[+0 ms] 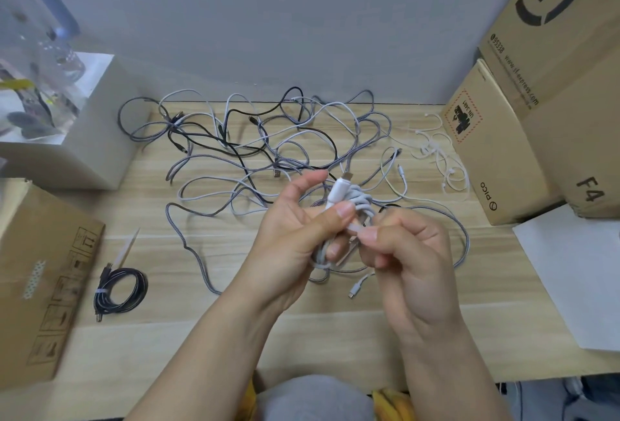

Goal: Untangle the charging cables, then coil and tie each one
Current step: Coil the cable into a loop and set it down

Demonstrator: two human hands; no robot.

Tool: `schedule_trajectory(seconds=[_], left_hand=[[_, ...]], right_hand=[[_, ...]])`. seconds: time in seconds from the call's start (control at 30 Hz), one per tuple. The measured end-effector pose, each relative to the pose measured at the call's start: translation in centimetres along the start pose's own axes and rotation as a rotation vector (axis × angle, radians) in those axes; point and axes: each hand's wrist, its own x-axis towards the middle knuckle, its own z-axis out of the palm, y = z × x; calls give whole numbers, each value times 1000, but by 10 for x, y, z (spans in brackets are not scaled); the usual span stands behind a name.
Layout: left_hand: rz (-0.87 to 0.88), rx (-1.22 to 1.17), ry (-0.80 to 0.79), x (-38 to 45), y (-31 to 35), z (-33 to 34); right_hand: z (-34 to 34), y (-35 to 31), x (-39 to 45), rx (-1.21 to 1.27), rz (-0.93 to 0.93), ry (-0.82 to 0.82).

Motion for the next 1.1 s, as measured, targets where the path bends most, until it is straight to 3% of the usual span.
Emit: schedule_trajectory(seconds=[0.13,0.23,0.4,0.53,0.7,0.83,0.97,1.1], left_hand=[[-104,-106,-85,4,0,5],[-134,-136,-154,5,2,7],[-157,-263,-172,3,-3,4],[-194,-309,-102,3,-5,-12],[-132,-8,102,0,6,-33],[-127,194,146,-2,8,-41],[-133,220,123,-3,8,-40],[-110,259,76,-5,9,-38]], right_hand=[[-7,9,4,300,-57,-96],[-13,12,7,390,-86,-165],[-12,18,12,479,21,-54],[-20,14,18,274,211,34],[-31,15,17,-20,329,-23],[-33,12,15,-79,181,-202],[-30,10,13,137,124,-463],[-32,10,16,279,94,-529]])
